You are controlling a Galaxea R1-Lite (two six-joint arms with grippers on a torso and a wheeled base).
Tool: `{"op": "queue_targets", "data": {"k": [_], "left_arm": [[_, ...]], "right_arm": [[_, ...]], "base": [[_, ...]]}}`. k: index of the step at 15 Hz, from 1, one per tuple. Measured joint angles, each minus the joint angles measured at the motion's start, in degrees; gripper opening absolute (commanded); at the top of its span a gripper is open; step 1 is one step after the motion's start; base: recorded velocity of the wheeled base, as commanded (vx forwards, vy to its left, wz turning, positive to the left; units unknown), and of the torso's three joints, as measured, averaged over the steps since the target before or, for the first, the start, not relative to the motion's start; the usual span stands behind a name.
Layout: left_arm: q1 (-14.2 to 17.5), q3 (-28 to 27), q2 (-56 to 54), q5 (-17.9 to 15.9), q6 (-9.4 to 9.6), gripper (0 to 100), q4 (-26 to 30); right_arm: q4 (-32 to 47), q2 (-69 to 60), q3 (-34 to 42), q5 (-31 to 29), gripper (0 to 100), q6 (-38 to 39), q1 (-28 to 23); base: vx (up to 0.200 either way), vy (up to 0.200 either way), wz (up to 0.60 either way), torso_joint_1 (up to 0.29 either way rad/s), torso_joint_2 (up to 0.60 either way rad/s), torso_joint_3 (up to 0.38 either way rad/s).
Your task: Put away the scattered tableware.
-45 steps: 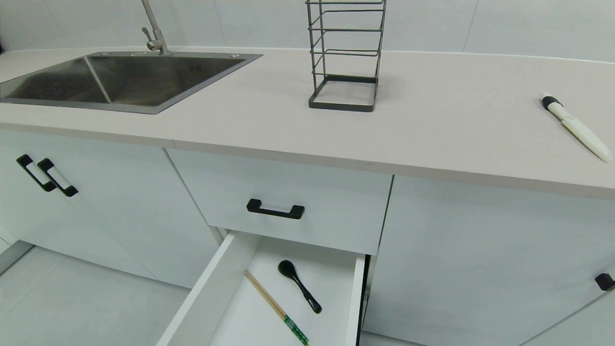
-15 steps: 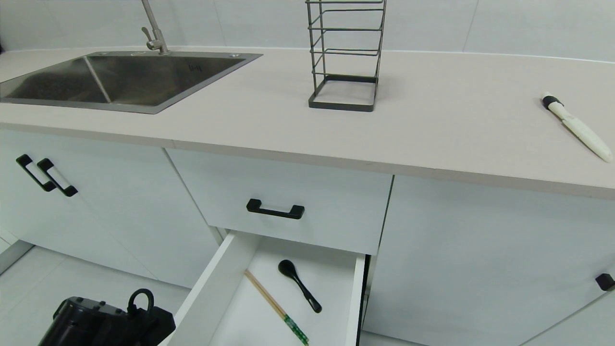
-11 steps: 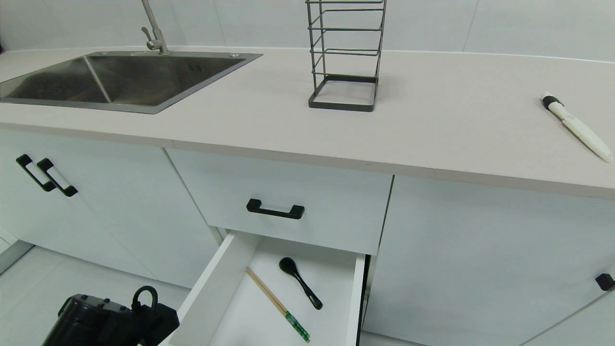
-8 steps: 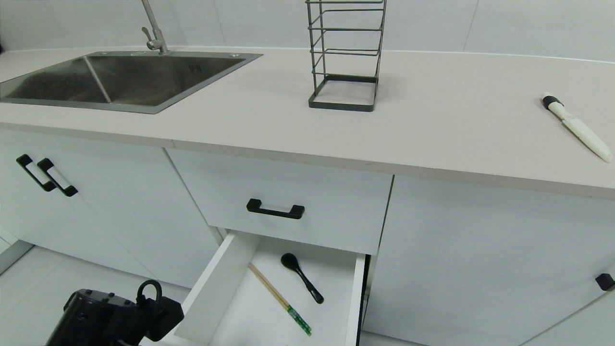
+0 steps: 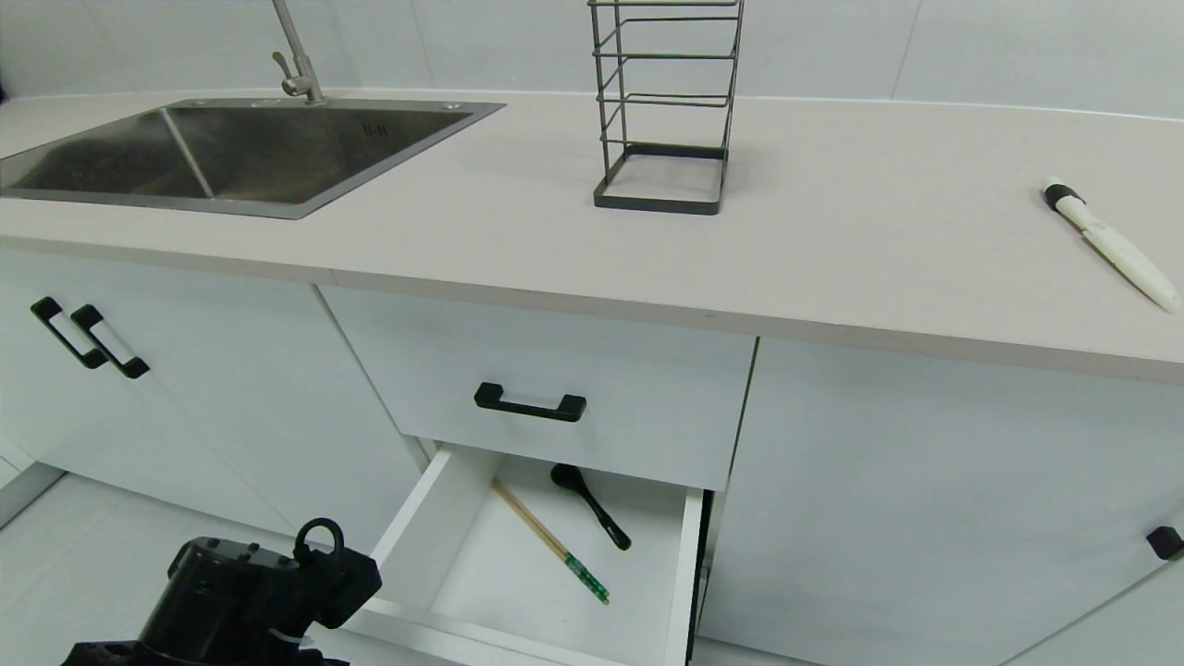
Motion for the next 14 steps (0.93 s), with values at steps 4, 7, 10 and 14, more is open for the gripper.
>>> {"op": "queue_targets", "data": {"k": [4, 7, 10, 14], "left_arm": [[-0.1, -1.3, 2.0, 2.1, -0.17, 100, -0.8], [-0.2, -1.4, 3.5, 4.3, -0.72, 100, -3.2], [-0.2, -1.4, 5.2, 4.4, -0.82, 100, -7.0], [-0.1, -1.3, 7.3, 4.4, -0.74, 100, -12.2]], "right_arm": [[0.0, 0.0, 0.0, 0.0, 100, 0.0, 0.0], [0.0, 0.0, 0.0, 0.0, 100, 0.0, 0.0], [0.0, 0.0, 0.0, 0.0, 100, 0.0, 0.0], [0.0, 0.0, 0.0, 0.0, 100, 0.0, 0.0]], "base": [[0.0, 0.0, 0.0, 0.0, 0.0, 0.0], [0.0, 0.0, 0.0, 0.0, 0.0, 0.0], [0.0, 0.0, 0.0, 0.0, 0.0, 0.0], [0.0, 0.0, 0.0, 0.0, 0.0, 0.0]]}}
